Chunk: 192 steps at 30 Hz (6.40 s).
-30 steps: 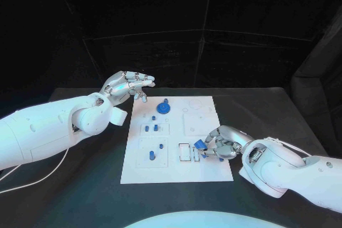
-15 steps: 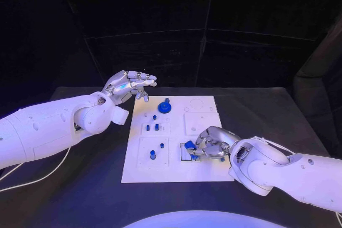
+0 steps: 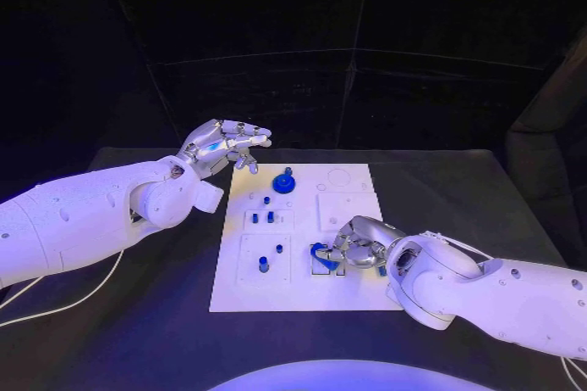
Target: Assemble the parts on the task board
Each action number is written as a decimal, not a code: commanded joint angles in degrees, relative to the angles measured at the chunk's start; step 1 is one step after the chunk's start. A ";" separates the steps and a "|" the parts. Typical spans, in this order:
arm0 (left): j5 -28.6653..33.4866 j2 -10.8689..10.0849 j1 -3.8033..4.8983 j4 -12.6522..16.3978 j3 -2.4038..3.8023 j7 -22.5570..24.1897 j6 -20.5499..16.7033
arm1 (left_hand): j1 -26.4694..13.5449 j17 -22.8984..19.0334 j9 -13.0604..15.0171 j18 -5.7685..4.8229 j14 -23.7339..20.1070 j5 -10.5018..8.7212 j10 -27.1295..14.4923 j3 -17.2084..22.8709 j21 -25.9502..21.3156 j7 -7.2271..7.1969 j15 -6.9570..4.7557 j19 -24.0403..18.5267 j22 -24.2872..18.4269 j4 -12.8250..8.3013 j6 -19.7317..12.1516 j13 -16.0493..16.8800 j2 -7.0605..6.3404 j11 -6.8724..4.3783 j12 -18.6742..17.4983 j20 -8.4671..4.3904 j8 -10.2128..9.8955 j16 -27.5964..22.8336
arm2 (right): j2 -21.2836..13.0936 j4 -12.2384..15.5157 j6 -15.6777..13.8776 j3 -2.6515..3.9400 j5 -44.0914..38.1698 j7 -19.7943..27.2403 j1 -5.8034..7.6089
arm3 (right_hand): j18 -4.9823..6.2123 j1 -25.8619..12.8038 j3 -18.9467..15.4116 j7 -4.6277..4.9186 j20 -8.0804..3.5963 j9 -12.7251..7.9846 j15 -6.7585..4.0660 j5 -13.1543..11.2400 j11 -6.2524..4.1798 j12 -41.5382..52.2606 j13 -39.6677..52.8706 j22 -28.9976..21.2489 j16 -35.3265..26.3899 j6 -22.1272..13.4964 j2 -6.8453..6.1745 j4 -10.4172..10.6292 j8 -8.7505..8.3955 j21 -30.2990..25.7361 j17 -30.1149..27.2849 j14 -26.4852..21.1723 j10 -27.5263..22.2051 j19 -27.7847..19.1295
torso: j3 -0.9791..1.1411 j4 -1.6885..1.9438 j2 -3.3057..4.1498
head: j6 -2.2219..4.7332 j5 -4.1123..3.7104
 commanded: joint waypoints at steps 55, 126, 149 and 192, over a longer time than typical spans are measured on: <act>-0.22 0.12 0.01 -0.39 -0.04 0.14 1.04 | -0.28 -0.27 0.05 0.75 -0.44 0.23 -0.51 -0.47 -0.26 0.22 -0.08 -0.12 -0.14 0.15 -0.18 0.03 0.56 -0.02 0.34 0.40 -0.27 -0.35 | -0.69 1.04 4.05 0.02 -6.13 0.27 0.09 | -1.10 12.68 1.55 -0.79 -0.92 2.58 -1.18 -12.73 -0.90 -2.36 0.37 0.09 -0.54 0.26 4.41 -10.24 2.27 -0.36 6.26 4.22 -0.18 0.09 | -0.02 -0.05 -0.04 | -0.23 0.60; -0.58 -0.44 -0.01 -0.45 -0.17 0.21 2.09 | -0.11 -0.35 0.13 0.77 -0.52 0.23 -0.30 -0.58 -0.40 0.01 -0.14 -0.08 -0.25 0.14 0.13 0.07 0.78 -0.15 0.55 0.39 -0.10 -0.33 | -12.32 2.06 12.23 -0.07 -11.40 -1.37 0.07 | -0.89 8.63 -2.76 1.36 0.66 0.77 0.46 -5.33 1.00 -3.55 -0.04 -0.94 -1.47 -2.55 1.78 -7.84 -2.39 -1.14 4.97 3.93 -0.87 -0.42 | -0.13 -0.34 -0.41 | -0.31 -2.83; -0.58 -0.35 -0.05 -0.46 -0.22 0.14 2.15 | -0.11 -0.35 0.13 0.77 -0.52 0.23 -0.30 -0.58 -0.40 0.01 -0.14 -0.08 -0.25 0.14 0.13 0.07 0.78 -0.15 0.55 0.39 -0.10 -0.33 | -9.47 1.07 15.99 -0.07 -18.49 -4.59 -0.02 | -0.92 18.55 5.01 1.16 0.18 -0.11 0.05 -12.65 0.62 -4.35 -0.23 -0.93 -1.60 -1.08 4.65 -15.28 -4.36 -1.34 5.02 3.95 -1.39 -0.39 | -0.14 -0.27 -0.43 | -0.45 -2.39; -0.58 -0.64 -0.04 0.06 -0.25 -0.12 3.74 | -0.10 -0.58 0.13 0.79 -0.63 0.22 -0.27 -0.80 -0.52 -0.04 -0.21 -0.05 -0.35 0.13 0.22 0.06 0.75 -0.21 0.62 0.35 -0.06 -0.37 | -7.54 4.83 1.27 0.04 7.11 -0.90 0.08 | -1.01 8.58 21.67 1.01 -0.05 -1.65 -0.09 1.55 0.47 -4.04 0.50 -0.11 -0.99 1.80 -2.05 -13.07 -8.85 -1.01 6.20 4.20 -0.60 0.01 | -0.19 -0.34 -0.37 | -0.53 -1.36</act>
